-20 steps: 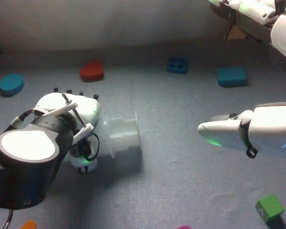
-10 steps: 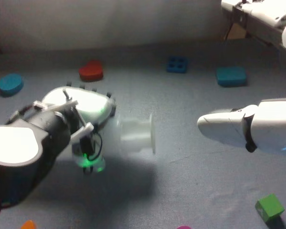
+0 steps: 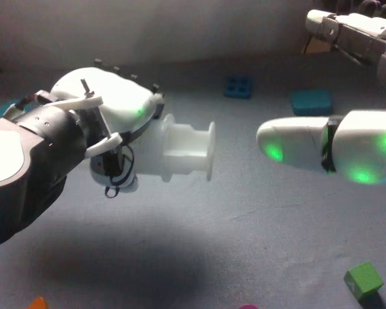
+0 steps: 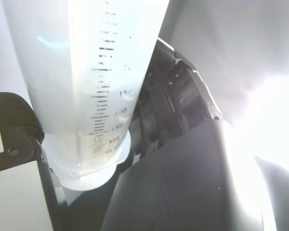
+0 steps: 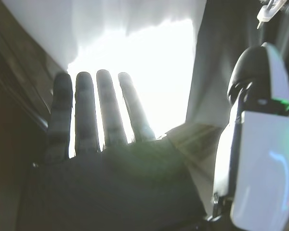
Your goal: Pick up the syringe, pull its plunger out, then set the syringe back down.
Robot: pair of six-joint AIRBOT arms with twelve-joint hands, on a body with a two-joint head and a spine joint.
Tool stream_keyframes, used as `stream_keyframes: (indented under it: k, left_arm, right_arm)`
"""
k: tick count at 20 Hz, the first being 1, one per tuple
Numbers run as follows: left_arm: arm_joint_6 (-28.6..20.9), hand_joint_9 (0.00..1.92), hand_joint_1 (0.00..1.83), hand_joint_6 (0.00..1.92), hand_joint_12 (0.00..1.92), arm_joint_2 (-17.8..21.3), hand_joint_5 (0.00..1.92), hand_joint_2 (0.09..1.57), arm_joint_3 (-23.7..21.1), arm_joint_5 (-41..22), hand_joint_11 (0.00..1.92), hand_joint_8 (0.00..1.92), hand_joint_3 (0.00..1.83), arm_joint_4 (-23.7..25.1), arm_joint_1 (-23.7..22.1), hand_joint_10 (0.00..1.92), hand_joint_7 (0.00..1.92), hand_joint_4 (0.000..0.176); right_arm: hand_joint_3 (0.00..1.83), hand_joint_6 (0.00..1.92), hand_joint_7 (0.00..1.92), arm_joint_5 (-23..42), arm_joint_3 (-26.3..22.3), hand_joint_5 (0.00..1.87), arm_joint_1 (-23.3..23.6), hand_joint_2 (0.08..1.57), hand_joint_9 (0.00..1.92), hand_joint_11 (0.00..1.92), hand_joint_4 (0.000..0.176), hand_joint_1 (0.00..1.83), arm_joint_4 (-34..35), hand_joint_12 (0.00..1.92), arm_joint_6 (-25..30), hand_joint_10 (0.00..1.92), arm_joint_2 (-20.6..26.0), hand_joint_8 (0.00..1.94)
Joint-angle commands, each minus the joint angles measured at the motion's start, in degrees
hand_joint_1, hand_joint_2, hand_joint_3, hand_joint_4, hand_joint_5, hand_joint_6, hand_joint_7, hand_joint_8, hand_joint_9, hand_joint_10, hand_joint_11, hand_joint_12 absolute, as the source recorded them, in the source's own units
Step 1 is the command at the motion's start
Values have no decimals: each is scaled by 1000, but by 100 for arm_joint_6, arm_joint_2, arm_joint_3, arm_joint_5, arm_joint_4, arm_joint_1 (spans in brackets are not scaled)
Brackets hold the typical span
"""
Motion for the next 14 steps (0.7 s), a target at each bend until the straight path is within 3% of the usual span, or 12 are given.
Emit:
stream_keyframes:
  k: [1, 3, 5, 7, 9, 11, 13, 14]
  left_arm:
    - [148, 683, 1470, 1373, 1797, 74, 617, 1240, -7, 251, 635, 1351, 0, 409, -166, 1519, 673, 0]
    - [281, 683, 1470, 1373, 1797, 106, 617, 1240, -55, 252, 635, 1351, 0, 377, -348, 1519, 673, 0]
    - [636, 676, 1472, 1364, 1774, 107, 619, 1240, -89, 252, 633, 1366, 0, 169, -492, 1543, 671, 0]
    - [698, 678, 1472, 1373, 1795, 122, 614, 1244, -144, 253, 591, 1373, 1, 150, -563, 1557, 672, 0]
    - [747, 677, 1472, 1372, 1797, 149, 617, 1245, -203, 309, 590, 1376, 0, 97, -572, 1557, 669, 0]
    - [777, 672, 1472, 1382, 1792, 165, 615, 1244, -220, 306, 601, 1376, 0, 97, -572, 1553, 669, 0]
    - [803, 667, 1471, 1366, 1796, 184, 635, 1244, -236, 306, 605, 1386, 0, 95, -569, 1551, 661, 0]
    - [805, 679, 1355, 1406, 1606, 186, 624, 1261, -236, 308, 566, 1406, 1, 80, -563, 1620, 680, 0]
  right_arm:
    - [5, 0, 99, -182, 53, 73, 18, 882, 110, 0, 0, 352, -465, 412, 205, 1, -4, 0]
    - [5, 0, 99, -588, 299, 73, -65, 882, 110, 0, 0, 352, -465, 412, 670, 1, -41, 0]
    - [14, 0, 64, -733, 515, 38, -154, 906, 87, 0, 0, 653, -466, 431, 1115, 0, -166, 1]
    - [12, 9, 78, -824, 751, 64, -345, 923, 106, 0, 0, 896, -921, 418, 1908, 7, -335, 6]
    - [5, 12, 123, -915, 981, 106, -704, 928, 147, 0, 0, 981, -2204, 499, 3148, 12, -517, 9]
    - [7, 12, 187, -588, 1202, 158, -1146, 953, 196, 0, 0, 1020, -3731, 580, 4608, 13, -736, 10]
    - [2, 10, 248, -290, 1418, 194, -1444, 957, 242, 0, 0, 1059, -4279, 635, 5061, 14, -974, 10]
    - [0, 10, 263, -180, 1508, 209, -1518, 949, 260, 0, 0, 1057, -4291, 678, 5132, 15, -1089, 9]
